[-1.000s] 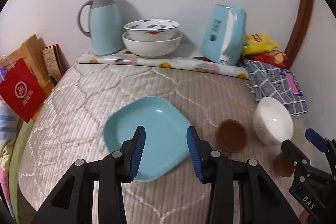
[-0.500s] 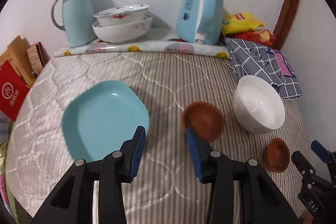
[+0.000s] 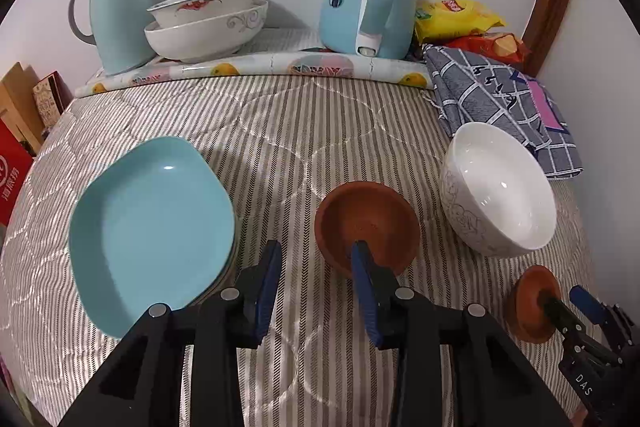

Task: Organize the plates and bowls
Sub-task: 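Move both grippers to the small brown bowl and close on its rim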

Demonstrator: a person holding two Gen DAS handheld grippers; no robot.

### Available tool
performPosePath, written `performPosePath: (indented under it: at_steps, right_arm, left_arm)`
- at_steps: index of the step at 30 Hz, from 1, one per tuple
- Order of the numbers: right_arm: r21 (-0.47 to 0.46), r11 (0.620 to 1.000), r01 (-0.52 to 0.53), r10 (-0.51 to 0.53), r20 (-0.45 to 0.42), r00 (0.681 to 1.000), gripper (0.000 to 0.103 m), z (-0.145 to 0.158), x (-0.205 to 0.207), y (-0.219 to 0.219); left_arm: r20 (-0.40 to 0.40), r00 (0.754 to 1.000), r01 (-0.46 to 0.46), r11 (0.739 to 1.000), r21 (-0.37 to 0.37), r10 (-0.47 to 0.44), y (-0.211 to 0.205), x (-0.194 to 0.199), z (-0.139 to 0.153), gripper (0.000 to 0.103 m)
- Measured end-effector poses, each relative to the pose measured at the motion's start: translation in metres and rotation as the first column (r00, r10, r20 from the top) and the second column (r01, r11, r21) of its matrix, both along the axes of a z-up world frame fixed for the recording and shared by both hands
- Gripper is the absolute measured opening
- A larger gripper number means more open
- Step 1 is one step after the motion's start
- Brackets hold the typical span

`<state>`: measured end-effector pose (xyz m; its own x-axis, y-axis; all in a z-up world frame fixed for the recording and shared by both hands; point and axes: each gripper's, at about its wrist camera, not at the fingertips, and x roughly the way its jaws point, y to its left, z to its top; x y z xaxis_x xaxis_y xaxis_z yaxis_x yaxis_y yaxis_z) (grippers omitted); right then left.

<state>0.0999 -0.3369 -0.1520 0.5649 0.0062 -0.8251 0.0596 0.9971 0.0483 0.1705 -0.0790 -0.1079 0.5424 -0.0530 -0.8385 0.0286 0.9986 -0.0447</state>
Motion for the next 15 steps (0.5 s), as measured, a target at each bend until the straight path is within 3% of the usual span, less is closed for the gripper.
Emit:
performPosePath:
  at_steps: [7,15]
  right_arm:
    - [0.024,1.000,0.011,-0.010,-0.031,0.999,0.047,-0.018,0.008,-0.007]
    - [0.070,0.997,0.021,-0.019,-0.031,0.999,0.047,-0.030,0.013,-0.008]
  left_arm:
    - [-0.032,0.999,0.009,1.000,0.020,-0.009,-0.008,0.011,-0.015,0.021]
    - [-0.056,0.998,-0.009,1.000,-0.014,0.008,-0.007,0.024,-0.026,0.020]
